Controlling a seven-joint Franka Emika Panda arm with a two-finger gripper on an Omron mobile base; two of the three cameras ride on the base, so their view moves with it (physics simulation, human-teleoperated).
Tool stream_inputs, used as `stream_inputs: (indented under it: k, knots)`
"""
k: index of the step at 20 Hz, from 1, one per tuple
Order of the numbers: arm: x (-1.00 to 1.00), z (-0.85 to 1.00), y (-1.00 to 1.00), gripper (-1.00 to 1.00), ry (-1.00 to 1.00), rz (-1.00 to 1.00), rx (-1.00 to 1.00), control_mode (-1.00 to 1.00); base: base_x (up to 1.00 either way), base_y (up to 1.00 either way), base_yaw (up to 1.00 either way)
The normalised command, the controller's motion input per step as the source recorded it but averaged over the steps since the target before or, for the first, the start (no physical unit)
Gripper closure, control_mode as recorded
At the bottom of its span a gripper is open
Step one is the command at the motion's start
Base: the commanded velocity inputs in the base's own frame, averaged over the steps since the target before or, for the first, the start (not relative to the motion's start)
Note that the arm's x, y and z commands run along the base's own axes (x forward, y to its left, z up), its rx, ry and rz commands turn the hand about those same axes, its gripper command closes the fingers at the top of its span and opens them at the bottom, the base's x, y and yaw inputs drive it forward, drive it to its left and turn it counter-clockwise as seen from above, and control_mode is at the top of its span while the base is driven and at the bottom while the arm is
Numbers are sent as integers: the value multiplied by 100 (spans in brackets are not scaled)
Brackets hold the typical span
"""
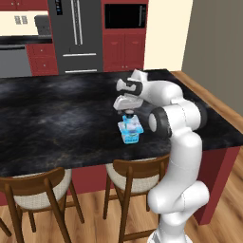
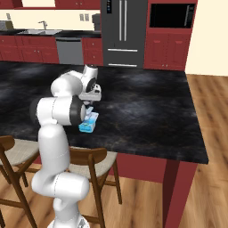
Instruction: Stack the yogurt containers by placing the smaller containers on top of the larger containers.
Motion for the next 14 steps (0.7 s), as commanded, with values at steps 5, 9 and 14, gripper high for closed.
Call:
stream_inputs:
  k: [5,9,14]
  knots:
    - [0,48,0,-100,-5,0,0,-100,0,0,0]
    - [-18,55,0,-100,-13,0,0,-100,0,0,0]
    - [-42,57,0,-100,-29,0,0,-100,0,0,0]
